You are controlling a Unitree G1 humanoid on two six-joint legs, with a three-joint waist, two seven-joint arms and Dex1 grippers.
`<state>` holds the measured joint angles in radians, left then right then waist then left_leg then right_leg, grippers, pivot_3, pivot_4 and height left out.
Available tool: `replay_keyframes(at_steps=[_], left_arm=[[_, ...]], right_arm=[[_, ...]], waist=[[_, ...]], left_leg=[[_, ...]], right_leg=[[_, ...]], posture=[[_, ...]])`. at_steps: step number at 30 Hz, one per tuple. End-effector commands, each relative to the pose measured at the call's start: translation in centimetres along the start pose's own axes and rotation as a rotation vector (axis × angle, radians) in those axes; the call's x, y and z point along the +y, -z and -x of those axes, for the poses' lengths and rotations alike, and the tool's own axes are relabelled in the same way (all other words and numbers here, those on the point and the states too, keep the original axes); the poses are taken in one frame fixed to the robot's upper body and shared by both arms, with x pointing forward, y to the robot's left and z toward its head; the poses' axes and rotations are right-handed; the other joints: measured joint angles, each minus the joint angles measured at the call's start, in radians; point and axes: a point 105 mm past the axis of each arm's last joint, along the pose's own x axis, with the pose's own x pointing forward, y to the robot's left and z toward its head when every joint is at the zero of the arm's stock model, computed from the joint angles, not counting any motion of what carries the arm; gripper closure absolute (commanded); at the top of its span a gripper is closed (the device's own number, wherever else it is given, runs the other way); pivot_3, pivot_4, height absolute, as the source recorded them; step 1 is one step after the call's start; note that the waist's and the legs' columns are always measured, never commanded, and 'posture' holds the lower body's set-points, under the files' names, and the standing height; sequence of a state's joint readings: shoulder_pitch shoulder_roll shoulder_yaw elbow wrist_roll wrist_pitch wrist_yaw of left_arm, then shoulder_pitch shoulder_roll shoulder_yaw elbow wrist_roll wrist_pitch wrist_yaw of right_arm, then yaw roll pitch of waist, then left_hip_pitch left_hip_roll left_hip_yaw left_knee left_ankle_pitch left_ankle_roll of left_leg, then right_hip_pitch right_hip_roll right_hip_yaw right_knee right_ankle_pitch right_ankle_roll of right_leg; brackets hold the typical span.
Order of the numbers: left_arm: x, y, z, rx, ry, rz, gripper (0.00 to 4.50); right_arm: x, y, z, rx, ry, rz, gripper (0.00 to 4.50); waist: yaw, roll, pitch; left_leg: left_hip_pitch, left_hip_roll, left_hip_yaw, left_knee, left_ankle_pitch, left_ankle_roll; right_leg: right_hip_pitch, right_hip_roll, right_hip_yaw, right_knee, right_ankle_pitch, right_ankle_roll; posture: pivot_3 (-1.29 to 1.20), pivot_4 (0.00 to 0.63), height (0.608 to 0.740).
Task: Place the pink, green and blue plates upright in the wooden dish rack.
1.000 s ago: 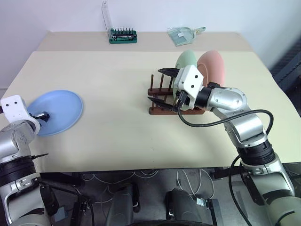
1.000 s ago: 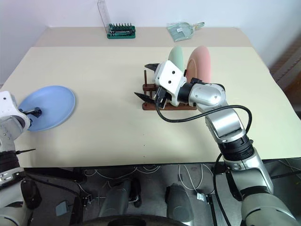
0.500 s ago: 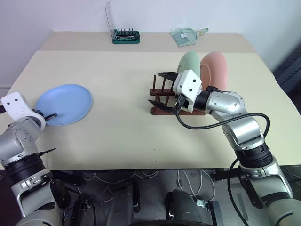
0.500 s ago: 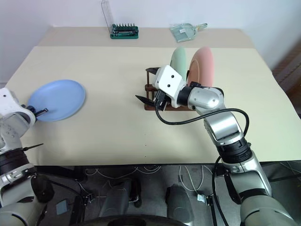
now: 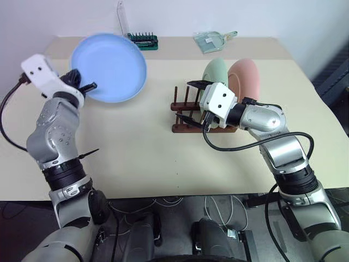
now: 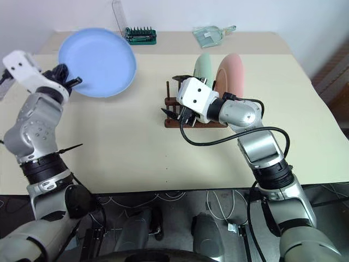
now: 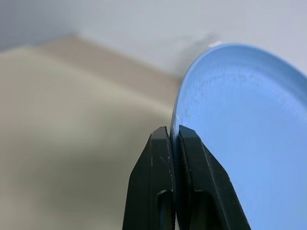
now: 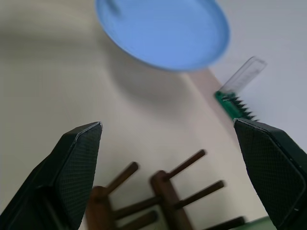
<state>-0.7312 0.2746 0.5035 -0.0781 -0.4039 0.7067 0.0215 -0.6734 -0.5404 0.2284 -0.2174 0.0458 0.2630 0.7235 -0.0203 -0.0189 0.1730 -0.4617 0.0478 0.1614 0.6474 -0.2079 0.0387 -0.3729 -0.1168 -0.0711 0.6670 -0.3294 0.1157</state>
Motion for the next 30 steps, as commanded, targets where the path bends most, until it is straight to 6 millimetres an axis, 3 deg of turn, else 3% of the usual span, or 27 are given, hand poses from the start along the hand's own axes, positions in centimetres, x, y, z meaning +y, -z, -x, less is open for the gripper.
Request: replay_keyframes(at_steps=[1,3,9,15,18,21,28,30], left_arm=[[-6.0,-3.4,0.1,-0.153,0.185,-0.119,4.48],[-8.0,-3.8,0.2,-0.194,0.220,-0.179,4.48],[-11.4,-4.6,0.5,-0.218,0.263,-0.189,4.48],[-12.8,-4.3,1.0,-0.213,0.311,-0.222,4.48],[-13.6,-4.3,1.7,-0.204,0.363,-0.187,4.48],[-13.5,-4.3,1.8,-0.196,0.367,-0.191,4.50],[-13.3,-4.1,2.0,-0.173,0.371,-0.176,4.50],[-13.3,-4.0,1.9,-0.163,0.370,-0.170,4.50]], right_arm=[[-1.4,-2.4,-1.0,-0.046,0.072,0.195,0.00],[-1.5,-2.7,-1.5,-0.050,0.086,0.277,0.00],[-1.5,-2.3,-2.6,-0.024,0.104,0.460,0.00],[-1.5,-2.0,-3.7,-0.017,0.111,0.505,0.00],[-1.7,-0.9,-4.4,0.026,0.125,0.549,0.00],[-1.5,-0.5,-4.8,0.031,0.124,0.551,0.85],[-1.3,0.1,-5.0,0.042,0.123,0.571,4.45],[-1.4,0.2,-5.0,0.042,0.127,0.580,4.45]], waist=[[0.003,0.000,0.000],[0.005,0.000,0.000],[0.003,0.000,0.000],[0.002,0.000,0.000],[0.003,0.000,0.000],[0.004,0.000,0.000],[0.003,0.000,0.000],[0.003,0.000,0.000]], left_leg=[[0.000,0.000,0.000,0.000,0.000,0.000],[0.000,0.000,0.000,0.000,0.000,0.000],[0.000,0.000,0.000,0.000,0.000,0.000],[0.000,0.000,0.000,0.001,0.001,0.000],[0.000,0.000,0.000,0.001,0.001,0.000],[0.000,0.000,0.000,0.001,0.001,0.000],[0.000,0.000,0.000,0.001,0.001,0.000],[0.000,0.000,0.000,0.001,0.001,0.000]], right_leg=[[0.000,0.000,0.000,0.000,0.000,0.000],[0.000,0.000,0.000,0.000,0.000,0.000],[0.000,0.000,0.000,-0.001,0.000,0.000],[0.000,0.001,0.000,0.000,0.000,0.000],[0.000,0.001,0.000,0.000,0.000,0.000],[0.000,0.001,0.000,-0.001,0.000,0.000],[0.000,0.001,0.000,0.000,0.000,0.000],[0.000,0.001,0.000,0.000,0.000,0.000]], posture=[[0.00,0.150,0.732],[0.00,0.150,0.732],[0.00,0.150,0.732],[0.00,0.150,0.732],[0.00,0.150,0.732],[0.00,0.150,0.732],[0.00,0.150,0.732],[0.00,0.150,0.732]])
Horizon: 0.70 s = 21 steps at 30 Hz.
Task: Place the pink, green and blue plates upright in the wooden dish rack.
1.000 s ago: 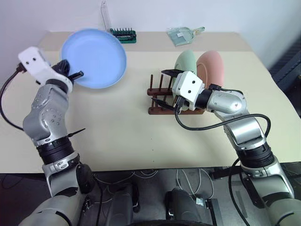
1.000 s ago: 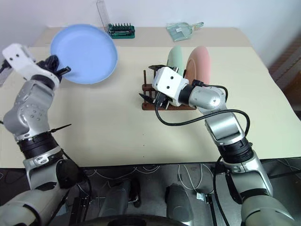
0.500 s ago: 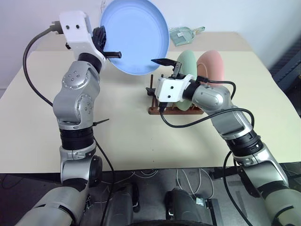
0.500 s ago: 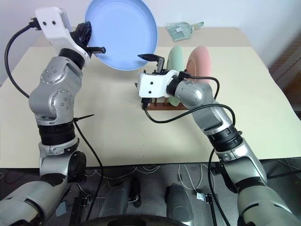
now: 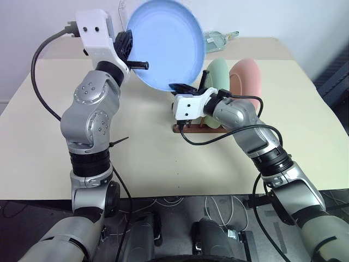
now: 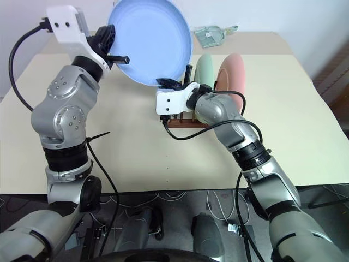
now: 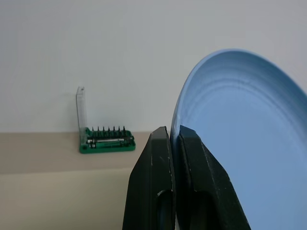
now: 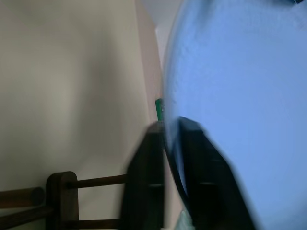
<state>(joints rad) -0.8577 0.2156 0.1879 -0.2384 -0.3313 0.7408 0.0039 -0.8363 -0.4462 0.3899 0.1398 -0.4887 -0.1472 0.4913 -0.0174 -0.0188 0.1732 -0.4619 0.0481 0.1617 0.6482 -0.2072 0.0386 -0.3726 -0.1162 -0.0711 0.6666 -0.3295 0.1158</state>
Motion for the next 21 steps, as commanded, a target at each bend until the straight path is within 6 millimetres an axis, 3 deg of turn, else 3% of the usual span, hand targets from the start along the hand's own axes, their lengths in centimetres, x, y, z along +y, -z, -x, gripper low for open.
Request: replay_keyframes(at_steps=[1,4,7,9,12,14,17,21], left_arm=[[-0.3,-1.8,0.3,-0.062,0.016,0.012,4.50],[-0.3,-1.5,0.2,-0.051,0.024,0.058,4.50],[-0.2,-1.6,0.1,-0.058,0.024,0.125,3.54],[0.2,-2.6,0.1,-0.112,0.014,0.198,2.63],[2.1,-5.3,0.4,-0.251,-0.041,0.385,0.99],[3.4,-5.9,0.6,-0.285,-0.078,0.420,0.03],[5.0,-5.9,0.8,-0.286,-0.123,0.335,0.03],[10.0,-5.0,1.6,-0.242,-0.223,0.130,0.03]], right_arm=[[-1.3,-0.6,-0.2,-0.021,0.045,0.028,4.45],[-1.4,-0.5,-0.1,-0.015,0.052,0.043,4.45],[-1.6,-0.4,0.0,-0.010,0.067,0.055,4.50],[-1.6,-0.4,0.1,-0.012,0.069,0.056,4.50],[-1.6,-0.5,0.1,-0.018,0.073,0.056,4.50],[-1.6,-0.7,0.1,-0.026,0.077,0.048,4.50],[-2.0,-1.0,0.2,-0.043,0.091,0.040,4.50],[-3.7,-2.3,0.6,-0.122,0.163,-0.100,4.50]], waist=[[0.000,0.000,0.000],[0.000,0.000,0.000],[0.001,0.000,0.000],[0.000,0.000,0.000],[0.001,0.000,0.000],[-0.003,0.000,0.000],[-0.004,0.000,0.000],[-0.006,0.000,0.000]], left_leg=[[0.000,0.000,0.000,0.000,0.000,0.000],[0.000,0.000,0.000,0.000,0.000,0.000],[0.000,0.000,0.000,0.000,0.000,0.000],[0.000,0.000,0.000,0.000,0.000,0.000],[0.000,0.000,0.000,0.000,0.000,0.000],[0.000,0.000,0.000,0.001,0.000,0.000],[0.001,0.000,0.000,0.000,0.000,-0.001],[0.001,0.001,0.000,0.000,0.001,-0.001]], right_leg=[[0.000,0.000,0.000,0.000,0.000,0.000],[0.000,0.000,0.000,0.000,0.000,0.000],[0.000,0.000,0.000,0.000,0.000,0.000],[0.000,0.000,0.000,0.000,0.000,0.000],[0.000,0.000,0.000,0.000,0.000,0.000],[0.000,0.000,0.000,0.000,0.000,0.000],[0.001,0.001,0.000,0.000,0.000,0.000],[0.001,0.001,0.000,0.000,0.000,0.000]], posture=[[0.00,0.150,0.732],[0.00,0.150,0.732],[0.00,0.150,0.732],[0.00,0.150,0.732],[0.00,0.150,0.732],[0.00,0.150,0.732],[0.00,0.150,0.732],[0.00,0.150,0.732]])
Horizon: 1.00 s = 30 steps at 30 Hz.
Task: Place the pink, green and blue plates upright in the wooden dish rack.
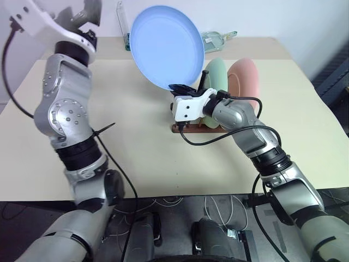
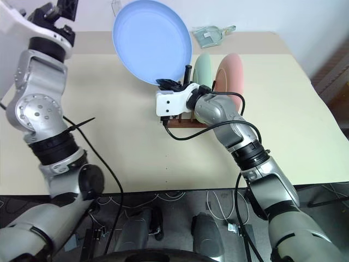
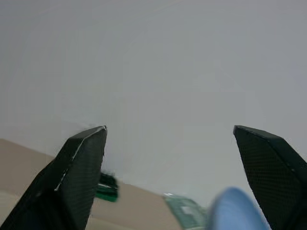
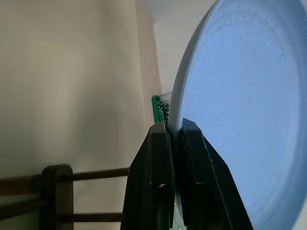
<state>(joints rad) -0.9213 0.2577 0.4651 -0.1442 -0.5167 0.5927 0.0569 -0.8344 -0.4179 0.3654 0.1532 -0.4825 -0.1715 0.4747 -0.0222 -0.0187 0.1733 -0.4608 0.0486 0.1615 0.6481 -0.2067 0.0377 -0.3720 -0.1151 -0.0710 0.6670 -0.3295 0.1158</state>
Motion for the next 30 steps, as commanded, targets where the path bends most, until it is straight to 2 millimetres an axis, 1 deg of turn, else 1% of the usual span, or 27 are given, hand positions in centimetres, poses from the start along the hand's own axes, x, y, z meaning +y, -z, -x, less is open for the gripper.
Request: replay_keyframes(at_steps=[1,3,4,6,7,8,9,11,12,15,16,18,24,26,30], left_arm=[[3.6,-0.4,0.3,0.028,-0.006,-0.180,0.03],[5.0,1.7,1.4,0.152,0.074,-0.332,0.03],[5.3,2.3,1.8,0.189,0.104,-0.381,0.03],[5.6,2.8,2.2,0.210,0.131,-0.420,0.03],[5.4,4.3,3.3,0.266,0.210,-0.446,0.03],[5.2,5.5,4.2,0.311,0.270,-0.461,0.03],[4.6,7.2,5.7,0.372,0.370,-0.487,0.03],[3.4,9.1,7.8,0.441,0.510,-0.502,0.03],[2.8,10.1,8.9,0.474,0.574,-0.493,0.03],[2.1,11.4,10.4,0.525,0.654,-0.476,0.03],[1.7,12.1,11.2,0.552,0.693,-0.472,0.03],[0.8,13.0,12.6,0.594,0.767,-0.416,0.03],[-0.7,13.8,14.6,0.658,0.905,-0.332,0.03],[-0.7,14.2,14.9,0.680,0.923,-0.333,0.03],[-0.6,14.3,14.7,0.682,0.921,-0.328,0.03]], right_arm=[[-3.8,-2.8,0.7,-0.134,0.137,-0.125,4.50],[-5.0,-4.5,1.2,-0.226,0.157,-0.259,4.50],[-5.4,-5.0,1.4,-0.257,0.159,-0.300,4.50],[-5.6,-5.4,1.7,-0.278,0.156,-0.335,4.50],[-6.1,-6.2,2.1,-0.333,0.171,-0.474,4.50],[-6.4,-6.8,2.4,-0.378,0.173,-0.576,4.50],[-6.5,-7.5,2.8,-0.426,0.167,-0.697,4.50],[-6.4,-8.1,3.4,-0.472,0.158,-0.837,4.50],[-6.4,-8.1,3.6,-0.480,0.163,-0.915,4.50],[-6.2,-7.9,3.9,-0.472,0.168,-1.025,4.50],[-5.9,-7.9,4.0,-0.468,0.171,-1.072,4.50],[-5.4,-7.6,4.4,-0.455,0.191,-1.179,4.50],[-4.0,-6.0,5.1,-0.376,0.217,-1.313,4.50],[-3.6,-5.7,5.3,-0.363,0.215,-1.345,4.50],[-3.1,-5.2,5.4,-0.352,0.207,-1.405,4.50]], waist=[[-0.001,0.000,0.000],[-0.003,0.001,0.000],[-0.003,0.001,0.000],[0.009,0.000,0.000],[0.012,0.000,0.000],[0.009,-0.001,0.000],[0.007,-0.001,-0.001],[0.007,0.000,-0.001],[0.007,0.000,-0.001],[0.004,0.000,-0.001],[0.003,0.000,-0.001],[0.003,0.000,-0.001],[0.002,0.001,-0.001],[0.002,0.001,-0.001],[0.001,0.001,-0.001]], left_leg=[[0.000,0.000,0.000,0.000,0.000,0.000],[0.000,0.000,0.000,-0.001,0.000,0.000],[0.000,0.000,0.000,-0.001,0.000,0.000],[0.000,0.000,0.001,-0.001,0.000,-0.001],[-0.001,0.000,0.000,-0.001,0.000,-0.001],[-0.001,0.000,0.000,-0.001,0.000,-0.001],[-0.001,0.000,0.000,-0.001,-0.001,-0.001],[-0.001,0.000,0.000,-0.002,-0.001,-0.001],[-0.001,0.000,0.000,-0.003,-0.001,-0.001],[-0.001,0.000,0.000,-0.003,-0.002,-0.004],[-0.001,0.001,0.000,-0.003,-0.002,-0.004],[-0.001,0.001,0.000,-0.004,-0.002,-0.004],[-0.001,0.001,0.000,-0.005,-0.001,-0.002],[-0.001,0.001,0.000,-0.005,-0.001,-0.002],[-0.001,0.001,0.000,-0.005,0.000,-0.002]], right_leg=[[0.000,0.000,0.000,0.000,0.000,0.000],[-0.001,0.001,0.000,0.000,0.000,0.000],[-0.001,0.000,0.000,0.000,0.000,0.000],[-0.001,0.000,0.000,0.000,0.000,0.000],[-0.001,0.000,-0.001,-0.001,0.000,0.000],[-0.002,0.000,-0.001,-0.001,0.000,0.000],[0.000,0.000,-0.001,-0.001,0.000,0.000],[-0.001,0.000,-0.001,-0.001,0.000,-0.001],[-0.002,0.000,-0.001,-0.001,0.000,-0.001],[-0.003,0.000,-0.001,0.000,0.001,-0.002],[-0.003,0.000,-0.001,0.000,0.001,-0.002],[-0.003,0.000,-0.001,0.000,0.001,-0.002],[-0.004,0.000,-0.001,0.000,0.001,-0.002],[-0.004,-0.001,-0.001,0.000,0.001,-0.002],[-0.004,0.000,-0.001,0.000,0.001,-0.002]], posture=[[0.00,0.150,0.732],[0.00,0.150,0.732],[0.00,0.150,0.732],[0.00,0.150,0.732],[0.00,0.150,0.732],[0.00,0.150,0.732],[0.00,0.150,0.732],[0.00,0.150,0.732],[0.00,0.150,0.732],[0.00,0.150,0.732],[0.00,0.150,0.732],[0.00,0.150,0.732],[0.00,0.150,0.732],[0.00,0.150,0.732],[0.00,0.150,0.732]])
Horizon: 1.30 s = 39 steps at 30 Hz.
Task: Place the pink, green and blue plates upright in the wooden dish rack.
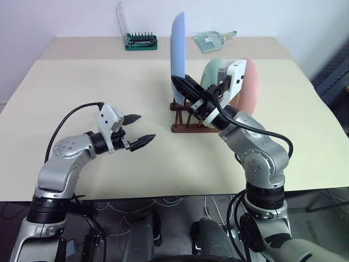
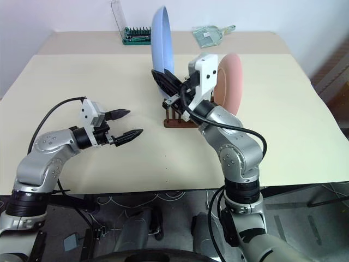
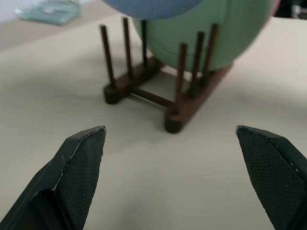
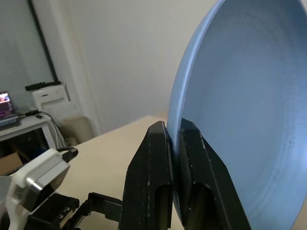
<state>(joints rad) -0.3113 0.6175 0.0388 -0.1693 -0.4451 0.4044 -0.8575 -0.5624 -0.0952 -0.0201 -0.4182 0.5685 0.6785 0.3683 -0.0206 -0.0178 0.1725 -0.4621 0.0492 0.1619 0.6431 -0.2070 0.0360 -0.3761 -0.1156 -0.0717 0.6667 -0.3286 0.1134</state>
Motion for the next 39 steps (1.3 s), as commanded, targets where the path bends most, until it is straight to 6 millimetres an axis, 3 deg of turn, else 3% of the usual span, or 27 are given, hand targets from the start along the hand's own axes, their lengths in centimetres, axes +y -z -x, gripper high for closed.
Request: replay_keyframes(at_steps=[1,21,29,33,39], left_arm=[[-0.2,-0.8,-0.1,-0.023,0.015,-0.027,0.03],[-0.2,-0.6,0.0,-0.021,-0.006,-0.029,0.03],[-0.1,-0.6,0.1,-0.014,-0.007,-0.034,0.03],[-0.1,-0.5,0.0,-0.013,-0.005,-0.033,0.00],[0.0,-0.4,0.0,-0.011,-0.006,-0.035,0.00]], right_arm=[[0.6,-1.5,0.2,-0.057,-0.025,-0.009,4.50],[-1.4,0.9,1.1,0.018,0.031,-0.184,4.50],[-1.2,1.5,1.2,0.041,0.033,-0.210,4.50],[-1.2,1.5,1.3,0.041,0.035,-0.216,3.06],[-1.3,1.5,1.3,0.044,0.044,-0.202,0.04]], waist=[[0.000,0.000,0.000],[0.000,0.000,0.000],[-0.001,0.000,0.000],[0.000,0.000,0.000],[0.000,0.000,0.000]], left_leg=[[0.000,0.000,0.000,0.000,0.000,0.000],[0.000,0.000,0.000,0.000,0.000,0.001],[0.000,0.000,0.000,0.000,0.000,0.001],[0.000,0.000,0.000,0.000,0.000,0.001],[0.000,0.000,0.000,0.000,0.000,0.001]], right_leg=[[0.000,0.000,0.000,0.000,0.000,0.000],[0.000,0.000,0.000,0.000,0.000,0.000],[0.000,0.000,0.000,0.000,0.000,0.000],[0.000,0.000,0.000,0.000,0.000,0.000],[0.000,-0.001,0.000,0.000,0.000,0.000]], posture=[[0.00,0.150,0.732],[0.00,0.150,0.732],[0.00,0.150,0.732],[0.00,0.150,0.732],[0.00,0.150,0.732]])
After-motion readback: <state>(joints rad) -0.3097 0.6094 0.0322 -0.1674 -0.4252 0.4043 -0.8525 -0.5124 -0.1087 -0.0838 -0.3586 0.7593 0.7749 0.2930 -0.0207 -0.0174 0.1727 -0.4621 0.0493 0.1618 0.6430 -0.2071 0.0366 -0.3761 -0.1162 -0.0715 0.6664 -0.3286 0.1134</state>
